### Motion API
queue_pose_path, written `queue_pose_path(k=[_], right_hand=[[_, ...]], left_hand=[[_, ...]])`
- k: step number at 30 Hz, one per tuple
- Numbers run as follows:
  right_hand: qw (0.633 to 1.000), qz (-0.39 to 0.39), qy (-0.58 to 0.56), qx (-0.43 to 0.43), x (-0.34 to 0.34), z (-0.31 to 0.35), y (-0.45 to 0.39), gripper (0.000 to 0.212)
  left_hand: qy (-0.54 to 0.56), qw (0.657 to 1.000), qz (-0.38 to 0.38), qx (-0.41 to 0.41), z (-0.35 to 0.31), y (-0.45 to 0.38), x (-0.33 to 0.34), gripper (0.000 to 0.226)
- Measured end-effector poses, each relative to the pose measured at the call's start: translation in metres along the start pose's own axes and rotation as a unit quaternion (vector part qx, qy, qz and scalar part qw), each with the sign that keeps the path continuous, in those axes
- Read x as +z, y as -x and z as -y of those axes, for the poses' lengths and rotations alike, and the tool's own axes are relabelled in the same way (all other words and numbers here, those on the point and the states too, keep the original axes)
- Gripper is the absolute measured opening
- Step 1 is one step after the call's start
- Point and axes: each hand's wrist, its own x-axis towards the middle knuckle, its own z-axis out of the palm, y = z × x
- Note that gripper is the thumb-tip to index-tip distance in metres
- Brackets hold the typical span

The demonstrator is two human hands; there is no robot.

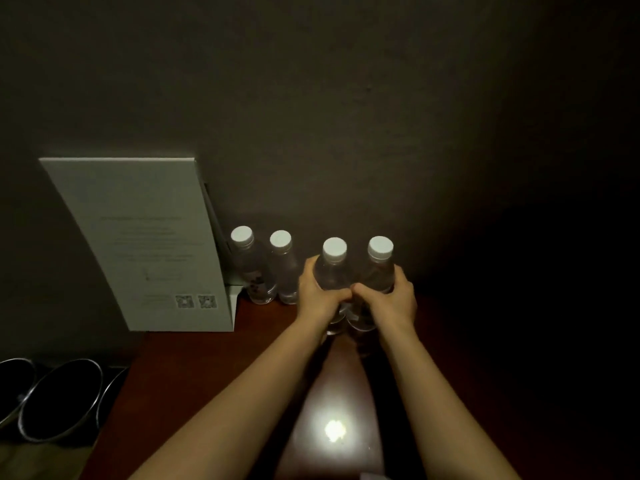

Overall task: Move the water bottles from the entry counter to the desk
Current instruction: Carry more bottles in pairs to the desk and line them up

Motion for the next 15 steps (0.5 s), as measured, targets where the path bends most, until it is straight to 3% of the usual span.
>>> queue_pose_path(k=[8,12,15], right_hand=[[1.000,0.017,0.000,0.002,0.019,-0.012,-0.013,0.063],[1.000,0.017,-0.006,0.000,0.023,-0.012,-0.014,0.066],[0.999,0.036,0.001,0.012,0.026,-0.013,-0.011,0.072]], left_hand=[[0.001,0.998,-0.062,-0.001,0.021,-0.010,0.007,0.065],[-0.079,0.995,-0.067,-0.017,0.023,-0.014,0.008,0.067],[-0.147,0.984,-0.084,-0.052,0.021,-0.014,0.010,0.054]])
